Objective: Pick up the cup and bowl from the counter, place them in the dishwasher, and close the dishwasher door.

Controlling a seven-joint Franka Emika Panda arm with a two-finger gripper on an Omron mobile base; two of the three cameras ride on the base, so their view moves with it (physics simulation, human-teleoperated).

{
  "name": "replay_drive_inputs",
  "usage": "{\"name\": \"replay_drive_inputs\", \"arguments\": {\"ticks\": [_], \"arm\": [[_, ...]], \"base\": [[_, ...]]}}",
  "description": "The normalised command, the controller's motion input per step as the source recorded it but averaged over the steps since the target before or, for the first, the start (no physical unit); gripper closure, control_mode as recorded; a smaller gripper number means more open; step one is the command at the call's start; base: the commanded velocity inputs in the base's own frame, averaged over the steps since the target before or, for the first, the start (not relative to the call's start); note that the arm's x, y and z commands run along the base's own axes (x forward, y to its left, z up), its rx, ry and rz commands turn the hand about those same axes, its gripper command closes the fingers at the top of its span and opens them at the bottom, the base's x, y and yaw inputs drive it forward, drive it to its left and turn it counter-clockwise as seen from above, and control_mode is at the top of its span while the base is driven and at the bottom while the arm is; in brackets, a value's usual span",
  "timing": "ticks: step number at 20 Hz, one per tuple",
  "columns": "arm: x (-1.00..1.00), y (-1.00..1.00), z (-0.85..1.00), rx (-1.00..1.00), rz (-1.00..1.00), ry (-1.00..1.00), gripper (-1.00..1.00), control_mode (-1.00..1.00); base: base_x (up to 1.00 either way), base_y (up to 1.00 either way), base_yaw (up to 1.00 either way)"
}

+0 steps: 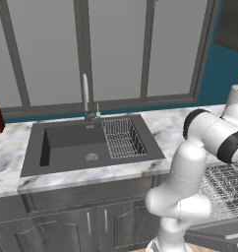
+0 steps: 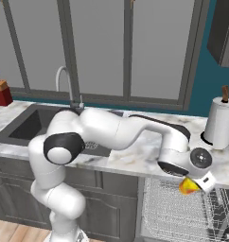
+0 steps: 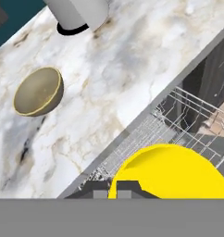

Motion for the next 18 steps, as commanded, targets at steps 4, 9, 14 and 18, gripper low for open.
{"name": "replay_drive_inputs", "arguments": {"ticks": [4, 9, 14, 18], "arm": [[-0.21, 0.00, -0.12, 0.08, -0.21, -0.03, 1.00, -1.00], [-0.33, 0.00, -0.29, 0.03, -0.25, -0.08, 1.00, -1.00], [-0.09, 0.00, -0.44, 0.07, -0.22, -0.08, 1.00, -1.00], [0.00, 0.00, -0.34, 0.06, -0.11, 0.00, 1.00, -1.00]], "base": [[0.00, 0.00, 0.00], [0.00, 0.00, 0.00], [0.00, 0.00, 0.00], [0.00, 0.00, 0.00]]}}
